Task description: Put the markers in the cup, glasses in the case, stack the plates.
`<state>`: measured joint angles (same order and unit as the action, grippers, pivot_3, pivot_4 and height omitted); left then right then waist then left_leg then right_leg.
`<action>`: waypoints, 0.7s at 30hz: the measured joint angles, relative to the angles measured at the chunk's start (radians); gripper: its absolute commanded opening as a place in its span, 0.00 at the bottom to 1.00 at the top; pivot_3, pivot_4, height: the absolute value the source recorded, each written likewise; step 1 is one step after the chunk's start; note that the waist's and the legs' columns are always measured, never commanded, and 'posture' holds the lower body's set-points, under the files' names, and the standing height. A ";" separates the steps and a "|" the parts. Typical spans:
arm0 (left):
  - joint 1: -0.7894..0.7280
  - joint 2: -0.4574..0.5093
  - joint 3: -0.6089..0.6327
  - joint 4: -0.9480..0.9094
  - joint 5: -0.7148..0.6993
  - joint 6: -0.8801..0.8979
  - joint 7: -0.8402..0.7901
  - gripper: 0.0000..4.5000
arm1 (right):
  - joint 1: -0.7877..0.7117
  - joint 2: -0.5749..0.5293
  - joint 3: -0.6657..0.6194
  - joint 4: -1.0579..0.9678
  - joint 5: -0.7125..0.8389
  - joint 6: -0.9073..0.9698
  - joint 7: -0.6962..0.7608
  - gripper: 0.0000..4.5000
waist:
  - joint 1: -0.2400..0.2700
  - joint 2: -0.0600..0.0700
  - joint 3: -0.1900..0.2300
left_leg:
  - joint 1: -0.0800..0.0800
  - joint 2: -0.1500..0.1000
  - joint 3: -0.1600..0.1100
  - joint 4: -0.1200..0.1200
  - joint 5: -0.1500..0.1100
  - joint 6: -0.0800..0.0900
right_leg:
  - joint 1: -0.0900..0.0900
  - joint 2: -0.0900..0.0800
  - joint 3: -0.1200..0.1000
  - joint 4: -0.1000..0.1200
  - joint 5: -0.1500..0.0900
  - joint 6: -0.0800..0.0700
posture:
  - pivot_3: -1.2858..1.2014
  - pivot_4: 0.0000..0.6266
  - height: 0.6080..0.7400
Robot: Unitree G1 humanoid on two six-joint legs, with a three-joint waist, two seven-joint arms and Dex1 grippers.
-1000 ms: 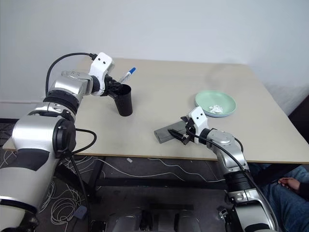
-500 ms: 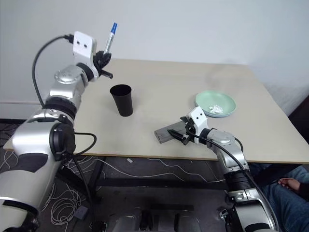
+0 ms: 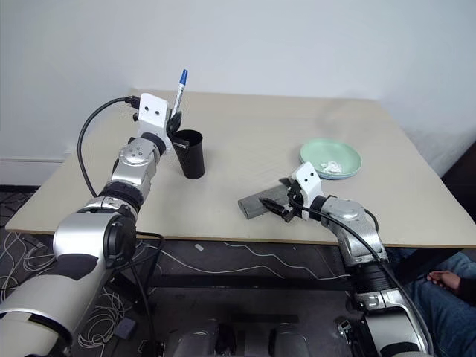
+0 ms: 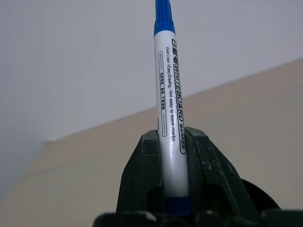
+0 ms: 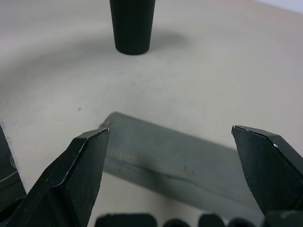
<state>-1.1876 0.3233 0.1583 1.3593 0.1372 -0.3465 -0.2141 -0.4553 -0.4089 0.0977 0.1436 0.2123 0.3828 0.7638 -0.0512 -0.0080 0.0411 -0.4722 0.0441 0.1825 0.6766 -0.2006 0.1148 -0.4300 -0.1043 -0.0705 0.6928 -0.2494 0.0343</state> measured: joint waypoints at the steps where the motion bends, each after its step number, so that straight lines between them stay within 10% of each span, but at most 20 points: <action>1: 0.000 -0.001 -0.001 0.000 0.002 0.000 0.003 0.05 | 0.002 0.000 0.000 -0.005 0.000 0.003 -0.001 1.00 | 0.000 0.000 0.000 | 0.000 0.000 0.001 0.000 0.000 0.000 | -0.001 0.000 0.000 0.000 0.000 0.000 | 0.52 0.00 0.95; 12: 0.002 -0.015 -0.015 0.001 0.008 0.000 0.024 0.05 | 0.008 -0.001 0.000 -0.036 0.001 0.013 -0.008 1.00 | 0.000 0.000 0.000 | 0.000 0.001 0.003 -0.002 0.000 0.000 | -0.004 -0.001 0.000 0.000 0.000 0.000 | 0.52 0.00 0.95; 21: 0.002 -0.020 -0.023 0.002 0.014 -0.002 0.049 0.63 | 0.031 -0.003 0.000 -0.050 0.001 0.016 -0.008 1.00 | 0.000 0.000 0.000 | -0.001 0.001 0.003 -0.002 0.000 0.000 | -0.004 -0.001 0.000 0.000 0.001 0.000 | 0.52 0.00 0.95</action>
<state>-1.1858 0.3035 0.1354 1.3611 0.1512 -0.3484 -0.1656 -0.4241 -0.4115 0.0975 0.0936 0.2131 0.3990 0.7556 -0.0513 -0.0080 0.0411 -0.4728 0.0455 0.1859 0.6742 -0.2006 0.1147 -0.4340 -0.1051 -0.0705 0.6925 -0.2489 0.0338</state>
